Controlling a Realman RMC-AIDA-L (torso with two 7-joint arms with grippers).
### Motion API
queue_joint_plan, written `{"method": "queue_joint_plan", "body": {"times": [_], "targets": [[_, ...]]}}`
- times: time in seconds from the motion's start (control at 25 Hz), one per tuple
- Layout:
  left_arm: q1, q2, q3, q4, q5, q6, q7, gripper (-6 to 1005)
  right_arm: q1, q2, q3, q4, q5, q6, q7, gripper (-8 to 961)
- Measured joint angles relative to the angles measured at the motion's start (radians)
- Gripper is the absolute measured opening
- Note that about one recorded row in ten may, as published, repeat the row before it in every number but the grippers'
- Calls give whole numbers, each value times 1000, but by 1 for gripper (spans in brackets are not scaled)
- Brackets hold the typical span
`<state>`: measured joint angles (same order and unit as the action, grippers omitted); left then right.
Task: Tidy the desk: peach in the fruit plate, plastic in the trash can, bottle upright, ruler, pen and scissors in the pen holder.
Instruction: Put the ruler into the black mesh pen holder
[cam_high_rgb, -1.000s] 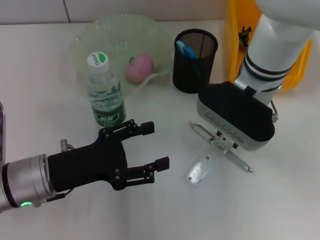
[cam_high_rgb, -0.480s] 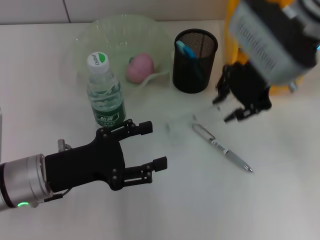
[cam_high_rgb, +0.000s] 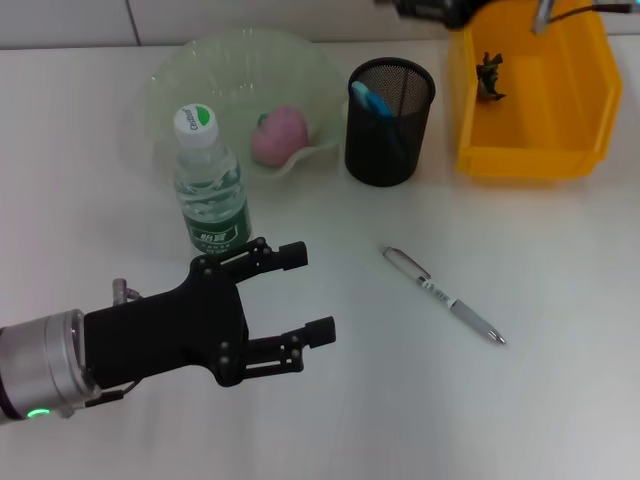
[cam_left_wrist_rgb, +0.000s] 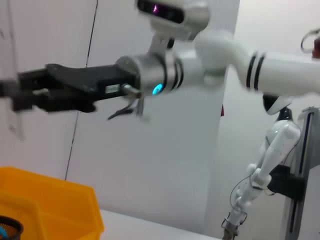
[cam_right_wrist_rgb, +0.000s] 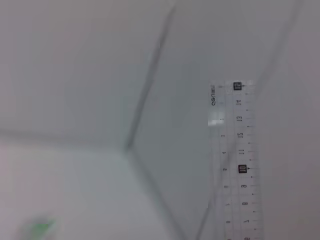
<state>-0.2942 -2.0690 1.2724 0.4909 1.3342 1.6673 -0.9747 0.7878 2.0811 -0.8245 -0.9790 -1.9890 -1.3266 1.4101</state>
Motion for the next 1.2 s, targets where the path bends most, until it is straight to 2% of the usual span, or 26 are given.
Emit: {"method": "queue_joint_plan", "body": {"times": [0.08,0.12,0.16,0.28,0.32,0.36,0.52,0.72,1.2], "targets": [[1,1,-1,0,-1,5,-4,829,-38,0,-36,125,238,99,-115,408],[1,2,-4,-1,-2,6,-9,829,-46,1,-56,246,422,140,-232,409],[1,2,-4,-1,-2,6,-9,829,-46,1,-56,246,422,140,-232,411],[-5,5,-23,-1,0,5,-18,829,-28,3,-71,425,623,175,-429,416],[-9,7,-36,0,2,5,-24,829,-3,4,-76,531,702,196,-549,417],[-9,7,-36,0,2,5,-24,829,-3,4,-76,531,702,196,-549,419],[-14,9,-50,3,3,7,-26,829,32,7,-77,693,786,231,-675,425],[-10,9,-55,3,0,5,-37,829,36,12,-69,763,799,246,-706,433],[2,9,-76,15,3,13,-65,829,-14,13,-66,814,803,248,-741,452]]}}
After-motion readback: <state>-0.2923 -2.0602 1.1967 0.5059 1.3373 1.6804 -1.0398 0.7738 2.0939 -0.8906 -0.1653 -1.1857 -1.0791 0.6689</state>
